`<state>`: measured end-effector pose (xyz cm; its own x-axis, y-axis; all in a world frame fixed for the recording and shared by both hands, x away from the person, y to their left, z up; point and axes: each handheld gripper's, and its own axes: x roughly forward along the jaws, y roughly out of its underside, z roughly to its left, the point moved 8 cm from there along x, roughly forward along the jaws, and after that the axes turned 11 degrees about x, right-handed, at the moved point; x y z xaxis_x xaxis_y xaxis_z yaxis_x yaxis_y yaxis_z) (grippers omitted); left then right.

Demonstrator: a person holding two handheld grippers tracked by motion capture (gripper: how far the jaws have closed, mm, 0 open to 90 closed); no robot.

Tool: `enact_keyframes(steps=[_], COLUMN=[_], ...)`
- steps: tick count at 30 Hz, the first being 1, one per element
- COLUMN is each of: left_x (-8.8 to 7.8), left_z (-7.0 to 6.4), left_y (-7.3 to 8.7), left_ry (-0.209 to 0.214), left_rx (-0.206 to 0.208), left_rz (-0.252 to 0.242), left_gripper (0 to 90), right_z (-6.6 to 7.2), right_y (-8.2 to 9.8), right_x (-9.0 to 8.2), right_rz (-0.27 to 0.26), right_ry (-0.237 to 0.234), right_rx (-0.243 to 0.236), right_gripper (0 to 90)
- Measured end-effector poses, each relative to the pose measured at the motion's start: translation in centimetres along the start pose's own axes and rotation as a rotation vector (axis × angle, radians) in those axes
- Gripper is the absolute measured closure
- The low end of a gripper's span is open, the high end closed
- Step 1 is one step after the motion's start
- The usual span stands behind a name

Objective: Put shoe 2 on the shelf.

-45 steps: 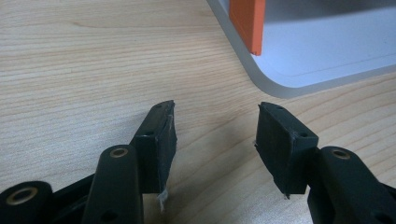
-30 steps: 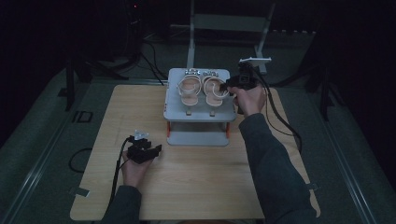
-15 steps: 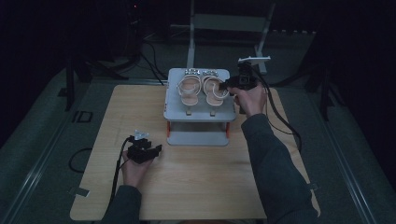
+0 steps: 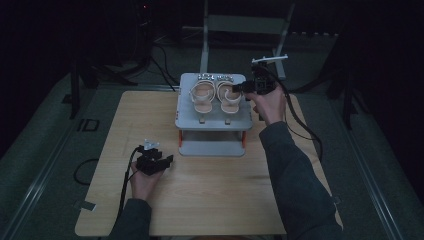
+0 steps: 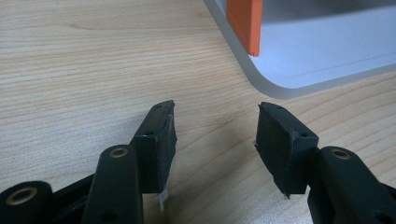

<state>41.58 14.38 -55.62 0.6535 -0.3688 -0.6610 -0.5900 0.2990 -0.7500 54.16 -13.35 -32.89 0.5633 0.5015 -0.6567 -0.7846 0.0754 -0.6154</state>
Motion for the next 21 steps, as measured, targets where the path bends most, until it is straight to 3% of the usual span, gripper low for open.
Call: enact_keyframes(steps=[5, 12, 16, 21], left_x=[0.0, 0.0, 0.0, 0.0], left_z=[0.0, 0.0, 0.0, 0.0], left_y=[0.0, 0.0, 0.0, 0.0], left_ry=[0.001, -0.002, -0.003, -0.004], left_rx=[0.000, 0.005, 0.005, 0.005], left_rz=[0.000, -0.001, -0.001, -0.005], left_gripper=[47.7, 47.6, 47.6, 47.5], right_z=[-0.1, -0.7, -1.2, -2.5], right_y=[-0.2, -0.6, -0.4, 0.2], right_x=[-0.7, -2.6, -3.2, -3.7], right_rz=[-0.020, -0.109, -0.130, -0.161], right_ry=[0.008, 0.023, 0.035, 0.083], right_rx=[-0.015, -0.048, -0.062, -0.097], right_gripper=[52.4, 48.7, 48.7, 48.8])
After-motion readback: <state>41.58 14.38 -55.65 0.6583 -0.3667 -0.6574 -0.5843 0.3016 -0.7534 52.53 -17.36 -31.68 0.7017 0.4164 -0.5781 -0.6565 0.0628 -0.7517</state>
